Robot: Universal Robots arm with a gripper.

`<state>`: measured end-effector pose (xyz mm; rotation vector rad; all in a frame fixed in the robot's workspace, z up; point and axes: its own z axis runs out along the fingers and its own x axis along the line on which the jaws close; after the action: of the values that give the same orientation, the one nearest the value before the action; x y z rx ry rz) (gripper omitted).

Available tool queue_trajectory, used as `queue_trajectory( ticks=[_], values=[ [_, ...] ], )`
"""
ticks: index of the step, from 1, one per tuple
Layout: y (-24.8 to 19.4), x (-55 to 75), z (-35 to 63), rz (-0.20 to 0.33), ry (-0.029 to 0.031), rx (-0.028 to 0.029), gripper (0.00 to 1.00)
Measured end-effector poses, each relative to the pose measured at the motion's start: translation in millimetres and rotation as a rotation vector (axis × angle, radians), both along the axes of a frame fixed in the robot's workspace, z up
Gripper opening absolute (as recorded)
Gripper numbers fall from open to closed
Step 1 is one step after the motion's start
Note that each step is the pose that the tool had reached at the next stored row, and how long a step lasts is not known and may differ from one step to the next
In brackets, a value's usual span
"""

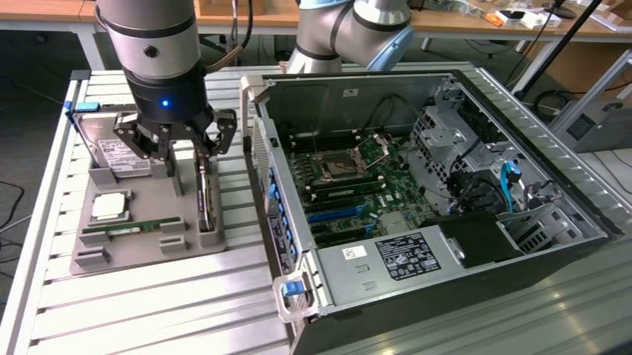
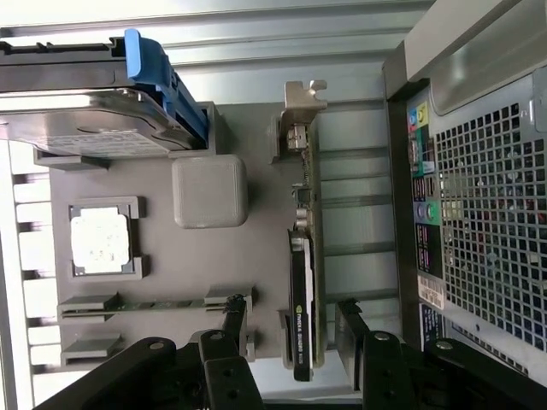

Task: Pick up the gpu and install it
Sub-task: 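Pick up the gpu and move the gpu toward the slot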

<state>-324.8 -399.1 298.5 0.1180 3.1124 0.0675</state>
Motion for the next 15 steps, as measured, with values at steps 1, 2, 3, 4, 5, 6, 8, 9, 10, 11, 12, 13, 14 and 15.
queue_trajectory(
  ticks=[1,2,3,4,5,6,8,9,10,11,12,13,14,15],
  values=[
    [0.0,0.0,-0.3,0.0,0.0,0.0,0.54],
    [0.0,0.0,-0.7,0.0,0.0001,0.0,0.54],
    [0.0,0.0,-1.0,0.0,0.0001,-0.0001,0.54],
    [0.0,0.0,-1.3,0.0,0.0,0.0,0.54],
    [0.0,0.0,-1.7,0.0,0.0,0.0,0.54],
    [0.0,0.0,-2.1,0.0,0.0,0.0,0.54],
    [0.0,0.0,-2.8,0.0,0.0001,-0.0001,0.54],
    [0.0,0.0,-3.3,0.0,0.0,0.0,0.54],
    [0.0,0.0,-3.9,0.0,0.0,0.0,0.54],
    [0.0,0.0,-4.4,0.0,0.0001,0.0,0.54],
    [0.0,0.0,-4.8,0.0,0.0001,-0.0001,0.54],
    [0.0,0.0,-5.4,0.0,0.0001,-0.0001,0.54],
    [0.0,0.0,-5.8,0.0,0.0,0.0,0.54],
    [0.0,0.0,-6.2,0.0,0.0001,0.0,0.54]
  ],
)
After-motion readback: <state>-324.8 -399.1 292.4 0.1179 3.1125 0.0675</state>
